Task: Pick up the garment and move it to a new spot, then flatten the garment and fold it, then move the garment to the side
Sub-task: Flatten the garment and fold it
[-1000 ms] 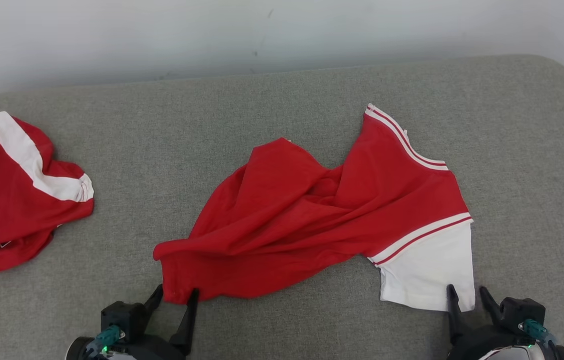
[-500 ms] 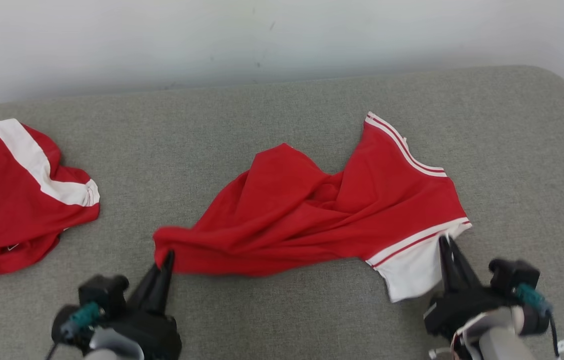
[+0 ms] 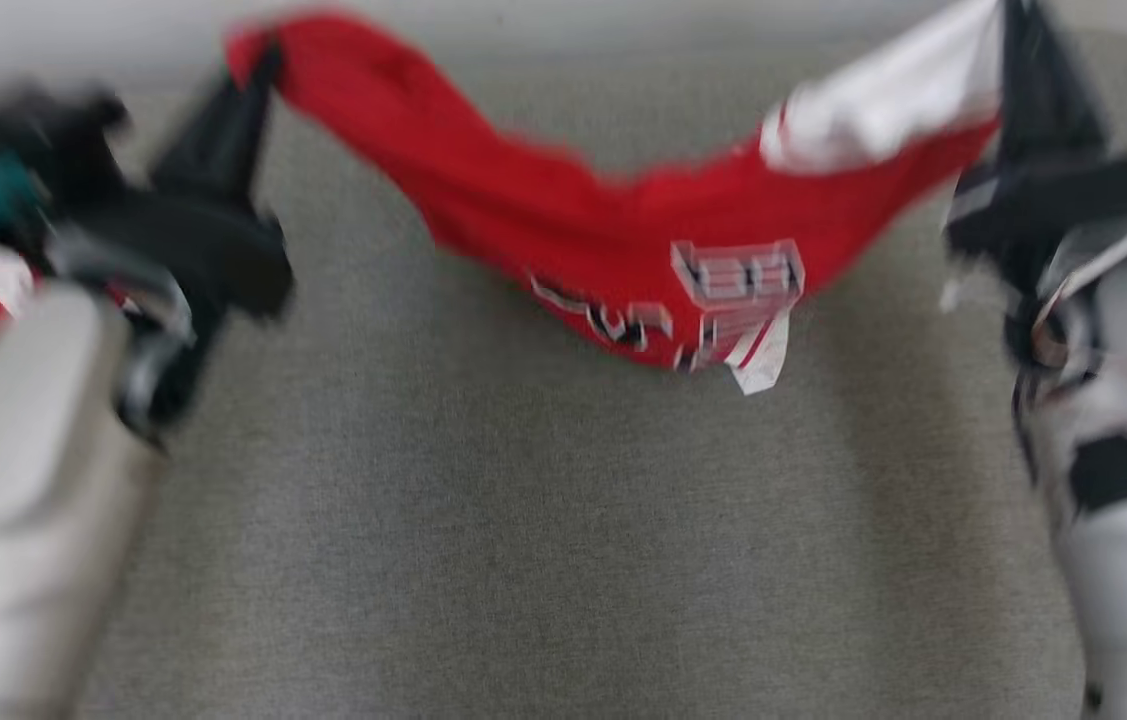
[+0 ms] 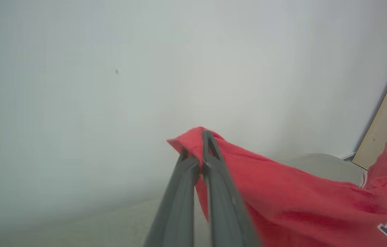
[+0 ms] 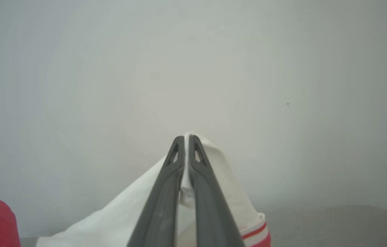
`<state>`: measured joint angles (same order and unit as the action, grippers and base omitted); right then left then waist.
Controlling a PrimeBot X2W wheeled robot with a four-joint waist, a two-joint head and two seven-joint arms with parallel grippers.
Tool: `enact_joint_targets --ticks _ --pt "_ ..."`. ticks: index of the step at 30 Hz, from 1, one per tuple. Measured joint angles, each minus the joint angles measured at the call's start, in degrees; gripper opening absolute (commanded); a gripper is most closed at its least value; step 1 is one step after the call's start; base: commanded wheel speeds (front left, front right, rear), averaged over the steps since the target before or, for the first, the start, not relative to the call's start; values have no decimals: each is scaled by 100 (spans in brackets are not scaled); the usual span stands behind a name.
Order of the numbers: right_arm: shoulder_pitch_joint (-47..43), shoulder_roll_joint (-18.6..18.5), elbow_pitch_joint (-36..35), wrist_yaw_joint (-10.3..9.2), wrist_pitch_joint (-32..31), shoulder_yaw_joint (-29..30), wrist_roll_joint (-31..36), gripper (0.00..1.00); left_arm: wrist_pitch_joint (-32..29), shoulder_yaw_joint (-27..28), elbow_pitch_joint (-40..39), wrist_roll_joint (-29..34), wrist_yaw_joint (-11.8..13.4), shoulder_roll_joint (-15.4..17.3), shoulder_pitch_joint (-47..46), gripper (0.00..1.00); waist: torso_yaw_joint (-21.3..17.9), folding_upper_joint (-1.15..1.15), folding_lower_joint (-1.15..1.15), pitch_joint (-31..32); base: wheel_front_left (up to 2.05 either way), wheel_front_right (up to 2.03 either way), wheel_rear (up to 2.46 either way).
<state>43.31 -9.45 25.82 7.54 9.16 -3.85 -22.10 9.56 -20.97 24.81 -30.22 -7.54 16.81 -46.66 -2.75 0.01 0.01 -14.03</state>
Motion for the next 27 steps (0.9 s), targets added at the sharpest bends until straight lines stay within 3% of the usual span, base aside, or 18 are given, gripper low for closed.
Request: enact_joint_targets --ticks 3,4,7,15,21,27 --pt "988 -66 -54 0 -274 65 -138 0 -246 -48 158 -256 0 191 -1039 0 6 0 0 -315 0 0 0" --pt "1720 -125 -67 0 -485 43 -168 0 -399 -194 260 -376 0 282 -1756 0 9 0 1 -547 0 0 0" --pt "2838 -281 -3 0 -750 64 -100 0 -539 -283 476 -560 0 311 -2810 0 15 1 1 -901 0 0 0" --pt "5503 -398 988 0 -1147 157 297 0 -847 -389 1425 -853 0 413 -5253 0 0 1 2 -1725 0 0 0" --pt "6954 -569 1895 0 -1225 232 836 0 -875 -520 2093 -973 0 383 -6472 0 -70 1 1 -2113 0 0 0" --pt "7592 -575 2740 0 -1079 336 1114 0 -812 -809 2529 -1166 0 350 -6940 0 -146 1 0 -2300 0 0 0"
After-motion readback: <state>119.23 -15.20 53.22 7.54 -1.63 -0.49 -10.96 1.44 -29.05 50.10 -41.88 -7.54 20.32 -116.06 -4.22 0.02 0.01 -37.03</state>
